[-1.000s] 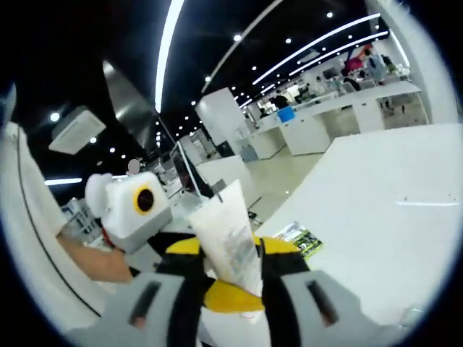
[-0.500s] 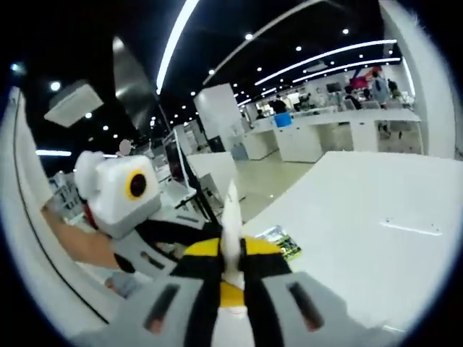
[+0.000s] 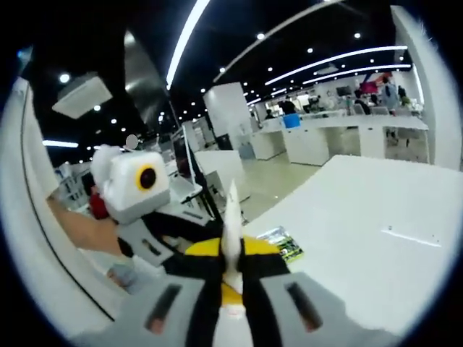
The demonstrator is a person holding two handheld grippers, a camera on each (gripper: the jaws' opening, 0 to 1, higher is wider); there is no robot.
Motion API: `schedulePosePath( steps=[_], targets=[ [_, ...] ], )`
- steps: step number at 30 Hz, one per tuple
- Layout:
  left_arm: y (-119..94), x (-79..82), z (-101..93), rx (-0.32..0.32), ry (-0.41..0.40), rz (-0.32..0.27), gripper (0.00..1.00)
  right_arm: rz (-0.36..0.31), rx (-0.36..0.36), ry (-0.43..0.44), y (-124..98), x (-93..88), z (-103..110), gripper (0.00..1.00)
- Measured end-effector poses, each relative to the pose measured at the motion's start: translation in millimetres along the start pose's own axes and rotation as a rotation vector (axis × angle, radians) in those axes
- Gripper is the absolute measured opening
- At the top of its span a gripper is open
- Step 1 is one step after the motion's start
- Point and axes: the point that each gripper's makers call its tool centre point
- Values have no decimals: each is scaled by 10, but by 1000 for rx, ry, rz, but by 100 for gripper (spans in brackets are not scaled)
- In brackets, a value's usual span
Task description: Arrange the skincare products in the storage area until every visible bottle or jar stands upright without overlapping.
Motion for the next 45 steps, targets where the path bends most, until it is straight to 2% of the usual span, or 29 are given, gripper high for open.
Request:
schedulePosePath(
  steps=[11, 22, 28, 33, 45],
  targets=[
    [-55, -82, -48, -69, 17, 18, 33, 29, 11, -35, -31, -72, 7, 6],
    [-117, -162, 5, -96, 11, 43, 32, 46, 22, -67, -80, -137, -35, 6],
    [-165, -165, -61, -167, 5, 54, 32, 70, 43, -99, -59, -238, -16, 6],
    [-179, -219, -44, -167, 30, 81, 32, 77, 58, -98, -47, -305, -8, 6],
    [-157, -329, -38, -170, 45, 123, 32, 141, 97, -147, -14, -598, -1, 6]
  ],
)
Point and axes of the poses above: the point that each gripper's makers call its tool centre point, and the gripper's own axes: y roughly forward along the fingers, z roughly to its left, x roughly out of its top, and after that the axes turned 6 degrees about x, right-handed
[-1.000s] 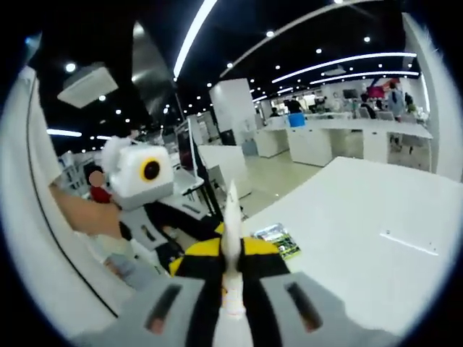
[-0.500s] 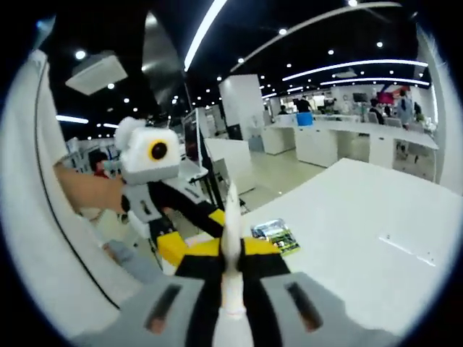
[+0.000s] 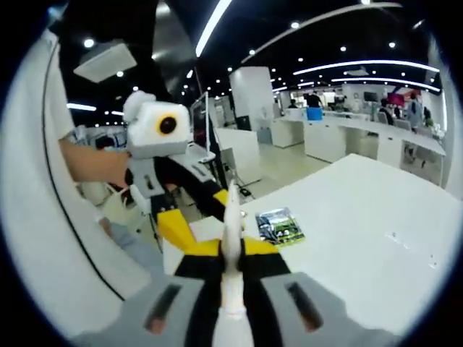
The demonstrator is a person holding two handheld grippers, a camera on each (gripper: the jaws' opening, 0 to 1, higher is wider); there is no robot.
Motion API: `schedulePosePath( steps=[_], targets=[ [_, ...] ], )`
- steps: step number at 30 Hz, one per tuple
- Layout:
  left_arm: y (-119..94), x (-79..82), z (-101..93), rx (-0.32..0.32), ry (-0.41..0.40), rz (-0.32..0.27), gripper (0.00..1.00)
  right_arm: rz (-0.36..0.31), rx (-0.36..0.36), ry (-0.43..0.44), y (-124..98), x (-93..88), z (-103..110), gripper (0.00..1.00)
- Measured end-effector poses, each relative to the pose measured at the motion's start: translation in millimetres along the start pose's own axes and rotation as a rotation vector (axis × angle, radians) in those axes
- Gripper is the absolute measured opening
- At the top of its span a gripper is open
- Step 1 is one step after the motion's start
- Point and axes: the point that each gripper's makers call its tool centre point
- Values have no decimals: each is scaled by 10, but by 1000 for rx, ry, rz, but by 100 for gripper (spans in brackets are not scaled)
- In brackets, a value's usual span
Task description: Arrange the skincare products in the storage area until every visible bottle or jar stands upright without overlapping.
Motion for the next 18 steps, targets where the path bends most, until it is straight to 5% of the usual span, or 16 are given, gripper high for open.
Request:
schedulePosePath(
  steps=[18],
  targets=[
    [22, -57, -37, -15, 60, 46, 33, 59, 80, -32, 85, -449, 38, 7]
  ],
)
Point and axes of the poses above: the point that each gripper's makers call its tool centre point, and the gripper's own axes: y roughly forward along the fingers, z roughly to its left, x roughly out of its top, and after that the axes turned 6 degrees about x, right-handed
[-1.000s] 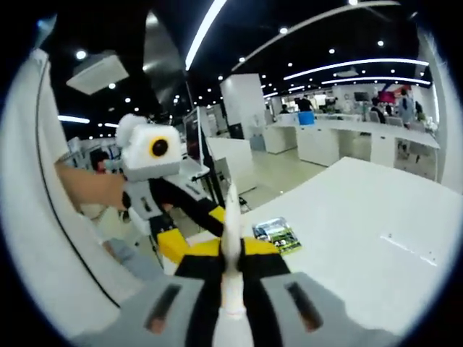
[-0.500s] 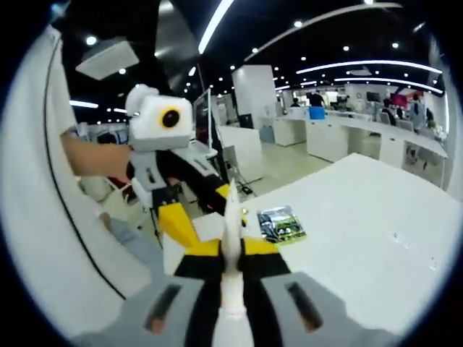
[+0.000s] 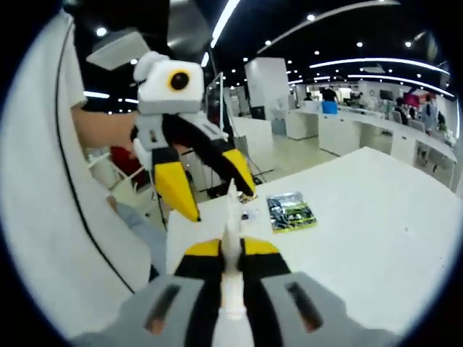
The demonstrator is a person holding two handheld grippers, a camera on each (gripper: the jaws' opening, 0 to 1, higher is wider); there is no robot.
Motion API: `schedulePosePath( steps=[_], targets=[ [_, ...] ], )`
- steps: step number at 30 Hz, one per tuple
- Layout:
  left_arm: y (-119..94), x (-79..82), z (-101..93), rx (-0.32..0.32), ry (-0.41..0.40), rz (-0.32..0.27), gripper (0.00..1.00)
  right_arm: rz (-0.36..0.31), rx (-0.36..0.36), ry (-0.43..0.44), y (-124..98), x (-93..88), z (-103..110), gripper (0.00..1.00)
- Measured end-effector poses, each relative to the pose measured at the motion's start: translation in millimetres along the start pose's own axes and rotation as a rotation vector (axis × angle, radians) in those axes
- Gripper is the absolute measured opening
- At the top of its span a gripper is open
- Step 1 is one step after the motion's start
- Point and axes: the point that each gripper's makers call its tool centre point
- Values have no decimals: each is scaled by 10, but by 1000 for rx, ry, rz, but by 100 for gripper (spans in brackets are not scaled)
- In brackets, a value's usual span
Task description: Arrange the skincare products in the storage area until every visible bottle or jar stands upright without overlapping.
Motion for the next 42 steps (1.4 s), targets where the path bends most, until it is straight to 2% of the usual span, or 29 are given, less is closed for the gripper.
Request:
schedulePosePath(
  steps=[12, 14, 18, 25, 26, 39, 42],
  targets=[
    [43, -80, -95, -22, 41, 29, 29, 20, 36, -21, 53, -173, 61, 7],
    [58, -86, -139, -43, 55, 41, 28, 44, 63, -45, 77, -233, 113, 7],
    [59, -131, -191, -73, 81, 71, 17, 59, 79, -48, 90, -265, 140, 7],
    [76, -187, -241, -87, 120, 97, 16, 71, 103, -56, 119, -286, 182, 7],
    [86, -231, -252, -88, 147, 120, 16, 74, 111, -61, 128, -287, 196, 7],
    [103, -326, -253, -99, 321, 224, 9, 129, 159, -117, 203, -297, 259, 7],
    [92, -407, -252, -108, 391, 280, 8, 149, 173, -136, 229, -327, 289, 7]
  ],
)
Point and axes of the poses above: the point that each gripper's makers call its tool centre point, and the gripper's own axes: y roughly forward along the fingers, z roughly to its left, x roughly out of its top, and after that the axes turned 6 degrees about x, right-handed
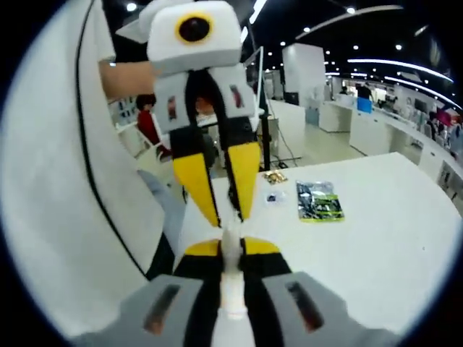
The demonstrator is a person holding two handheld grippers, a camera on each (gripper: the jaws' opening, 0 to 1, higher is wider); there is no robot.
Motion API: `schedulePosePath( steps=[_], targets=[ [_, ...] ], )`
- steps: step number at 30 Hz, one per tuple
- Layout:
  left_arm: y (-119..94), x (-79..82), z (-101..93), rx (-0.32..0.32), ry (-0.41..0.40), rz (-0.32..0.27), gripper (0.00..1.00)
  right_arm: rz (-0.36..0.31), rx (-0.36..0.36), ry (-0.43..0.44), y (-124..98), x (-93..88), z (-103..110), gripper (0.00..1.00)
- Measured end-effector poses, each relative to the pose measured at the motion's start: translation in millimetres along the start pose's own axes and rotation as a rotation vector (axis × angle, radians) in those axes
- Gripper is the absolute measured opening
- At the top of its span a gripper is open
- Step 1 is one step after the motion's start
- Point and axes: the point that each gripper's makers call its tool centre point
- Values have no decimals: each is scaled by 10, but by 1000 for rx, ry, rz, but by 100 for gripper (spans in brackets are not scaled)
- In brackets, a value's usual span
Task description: Arrange the skincare products in the storage area until every visible bottle or jar stands upright without overlapping.
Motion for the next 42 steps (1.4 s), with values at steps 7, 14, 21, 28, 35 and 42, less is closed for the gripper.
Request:
schedulePosePath(
  steps=[7, 14, 21, 28, 35, 42],
  targets=[
    [14, -57, -14, -21, 15, 30, 7, 9, 8, -9, 35, -16, 20, 7],
    [2, -53, -2, -36, 13, 44, 2, -2, 6, -3, 34, -3, 7, 9],
    [9, -52, 6, -34, 20, 59, 0, -10, 13, 22, 38, -1, -14, 10],
    [11, -8, 15, -19, 62, 77, 0, -45, 0, 80, 21, 30, -48, 12],
    [11, -11, 26, -33, 54, 95, 0, -74, -14, 138, 17, 28, -57, 15],
    [-4, -13, 53, -28, 39, 107, 0, -29, -36, 162, -1, -119, -71, 19]
  ],
)
Point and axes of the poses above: the point that each gripper's makers call its tool centre point, and the gripper's own axes: y roughly forward along the fingers, z roughly to its left, x roughly out of its top, and after that the axes turned 6 degrees about x, right-handed
